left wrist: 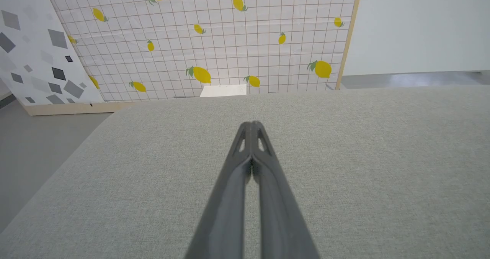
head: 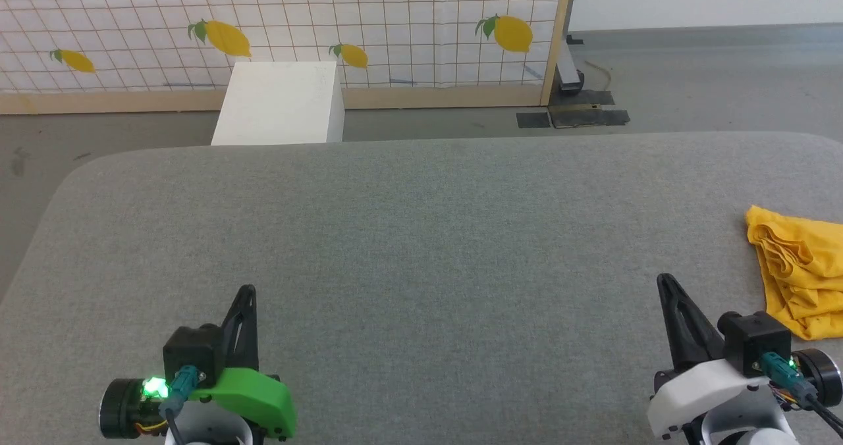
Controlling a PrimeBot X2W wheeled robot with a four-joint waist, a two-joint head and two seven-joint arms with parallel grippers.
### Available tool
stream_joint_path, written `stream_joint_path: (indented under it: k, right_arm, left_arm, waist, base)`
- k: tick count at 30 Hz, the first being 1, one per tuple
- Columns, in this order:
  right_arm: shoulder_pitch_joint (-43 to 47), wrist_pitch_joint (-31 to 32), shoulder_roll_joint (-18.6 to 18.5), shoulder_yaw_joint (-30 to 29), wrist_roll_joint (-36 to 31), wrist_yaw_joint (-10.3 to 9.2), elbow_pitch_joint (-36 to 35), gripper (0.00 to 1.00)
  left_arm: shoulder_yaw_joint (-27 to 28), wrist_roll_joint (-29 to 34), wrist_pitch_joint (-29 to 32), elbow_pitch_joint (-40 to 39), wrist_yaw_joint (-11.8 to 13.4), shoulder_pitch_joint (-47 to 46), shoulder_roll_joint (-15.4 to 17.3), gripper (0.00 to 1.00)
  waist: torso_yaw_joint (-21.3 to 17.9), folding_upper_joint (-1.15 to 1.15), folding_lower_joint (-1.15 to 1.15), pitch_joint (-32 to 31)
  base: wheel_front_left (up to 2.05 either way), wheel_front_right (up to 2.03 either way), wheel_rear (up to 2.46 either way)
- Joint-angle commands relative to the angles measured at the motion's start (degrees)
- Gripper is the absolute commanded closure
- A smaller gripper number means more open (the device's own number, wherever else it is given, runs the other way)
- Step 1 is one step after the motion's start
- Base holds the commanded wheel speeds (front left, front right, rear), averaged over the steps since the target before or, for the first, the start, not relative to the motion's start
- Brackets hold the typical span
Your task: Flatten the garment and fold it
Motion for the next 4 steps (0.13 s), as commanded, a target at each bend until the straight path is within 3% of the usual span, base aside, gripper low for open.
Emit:
stream_joint_path:
  k: [1, 4]
  right_arm:
    - [-1.21, 0.42, 0.02, 0.33, 0.03, -0.09, -0.43, 1.00]
    - [-1.36, 0.75, 0.02, 0.56, 0.03, -0.09, -0.59, 1.00]
  left_arm:
    - [0.28, 0.56, 0.29, 0.19, 0.49, -1.01, -0.31, 1.00]
    - [0.32, 0.75, 0.62, 0.23, 0.61, -1.19, -0.38, 1.00]
  waist:
    - [0.02, 0.00, 0.00, 0.01]
    - [0.05, 0.00, 0.00, 0.03]
  base:
    - [0.00, 0.00, 0.00]
    - [0.00, 0.00, 0.00]
